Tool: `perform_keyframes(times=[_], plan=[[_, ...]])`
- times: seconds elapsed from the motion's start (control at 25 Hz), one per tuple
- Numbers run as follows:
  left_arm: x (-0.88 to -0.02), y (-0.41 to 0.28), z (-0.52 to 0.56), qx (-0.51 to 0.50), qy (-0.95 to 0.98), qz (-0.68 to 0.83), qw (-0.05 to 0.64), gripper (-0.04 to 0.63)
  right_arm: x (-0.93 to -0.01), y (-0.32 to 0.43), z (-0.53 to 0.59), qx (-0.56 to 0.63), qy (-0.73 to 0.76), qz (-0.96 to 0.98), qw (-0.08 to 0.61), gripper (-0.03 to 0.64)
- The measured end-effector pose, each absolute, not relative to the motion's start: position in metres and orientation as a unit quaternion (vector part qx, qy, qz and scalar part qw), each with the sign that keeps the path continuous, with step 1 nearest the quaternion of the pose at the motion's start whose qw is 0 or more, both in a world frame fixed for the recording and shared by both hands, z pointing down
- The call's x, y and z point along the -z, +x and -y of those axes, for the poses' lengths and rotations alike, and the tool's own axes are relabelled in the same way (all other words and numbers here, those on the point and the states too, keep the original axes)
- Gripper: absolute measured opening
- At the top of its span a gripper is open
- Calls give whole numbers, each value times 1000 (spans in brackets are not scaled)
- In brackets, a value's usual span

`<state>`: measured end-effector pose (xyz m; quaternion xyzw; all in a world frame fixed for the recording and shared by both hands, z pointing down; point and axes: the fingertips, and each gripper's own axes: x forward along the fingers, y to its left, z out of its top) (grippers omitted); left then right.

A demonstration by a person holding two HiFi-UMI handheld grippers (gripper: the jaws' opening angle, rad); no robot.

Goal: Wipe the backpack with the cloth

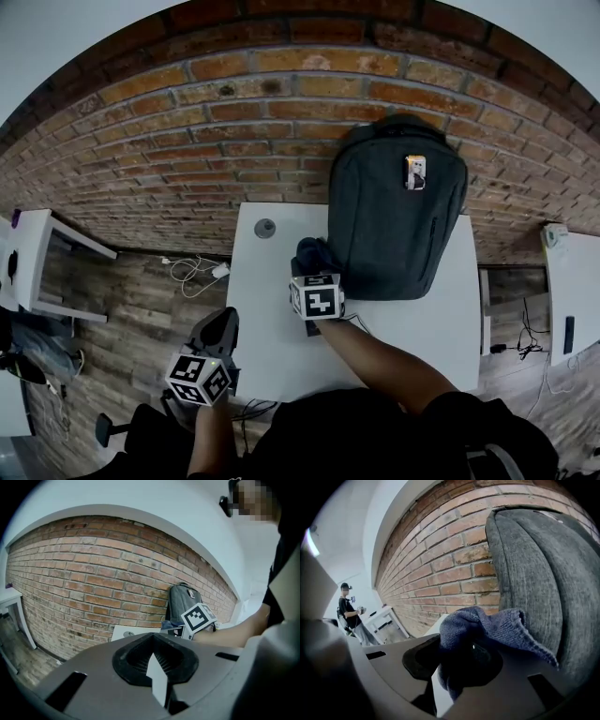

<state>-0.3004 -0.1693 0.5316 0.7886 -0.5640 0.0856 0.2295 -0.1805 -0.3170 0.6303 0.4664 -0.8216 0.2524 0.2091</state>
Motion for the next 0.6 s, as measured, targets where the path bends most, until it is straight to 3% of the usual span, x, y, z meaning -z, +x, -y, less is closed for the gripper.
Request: perform_keyframes(times=[0.6], plan=[[-537,-310,181,-81,795,557,226,-3,-516,-183,411,-208,523,819,110,104]])
